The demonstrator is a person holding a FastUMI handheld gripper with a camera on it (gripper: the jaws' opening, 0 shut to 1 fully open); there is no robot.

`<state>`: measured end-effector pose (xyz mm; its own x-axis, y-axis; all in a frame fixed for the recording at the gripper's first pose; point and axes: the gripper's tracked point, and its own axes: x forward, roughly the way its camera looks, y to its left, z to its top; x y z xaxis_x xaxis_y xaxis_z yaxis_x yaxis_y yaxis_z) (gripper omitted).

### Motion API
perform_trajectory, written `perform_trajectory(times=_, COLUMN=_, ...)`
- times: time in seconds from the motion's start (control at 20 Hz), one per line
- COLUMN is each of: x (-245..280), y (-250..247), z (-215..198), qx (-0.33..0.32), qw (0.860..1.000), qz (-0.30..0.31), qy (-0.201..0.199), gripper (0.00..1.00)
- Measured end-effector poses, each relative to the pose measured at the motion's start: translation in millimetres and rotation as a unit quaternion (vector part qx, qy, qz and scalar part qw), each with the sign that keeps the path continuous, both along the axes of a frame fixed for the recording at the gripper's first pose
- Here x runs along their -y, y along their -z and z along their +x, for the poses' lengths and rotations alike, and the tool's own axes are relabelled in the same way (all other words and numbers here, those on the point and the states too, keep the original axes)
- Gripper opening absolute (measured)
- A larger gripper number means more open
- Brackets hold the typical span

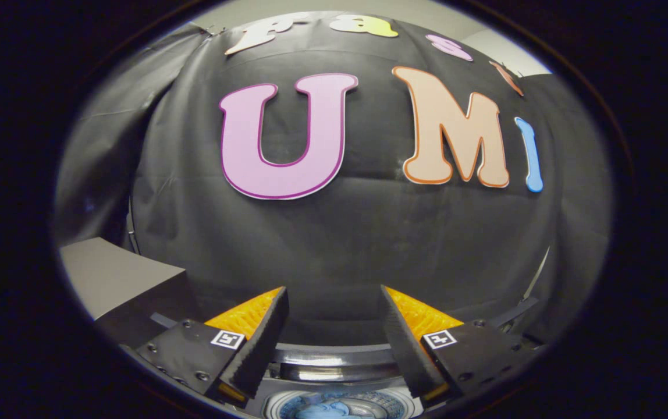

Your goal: Put the clothes into the washing machine and then close the washing machine lid.

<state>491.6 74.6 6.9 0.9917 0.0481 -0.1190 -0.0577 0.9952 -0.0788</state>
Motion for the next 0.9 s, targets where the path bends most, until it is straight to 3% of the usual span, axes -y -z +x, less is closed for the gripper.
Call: perform_trajectory(times=0.9, x=5, y=9, z=-20, qx=-0.011, qw=1.0, qz=-0.006, qy=0.028, gripper=0.97)
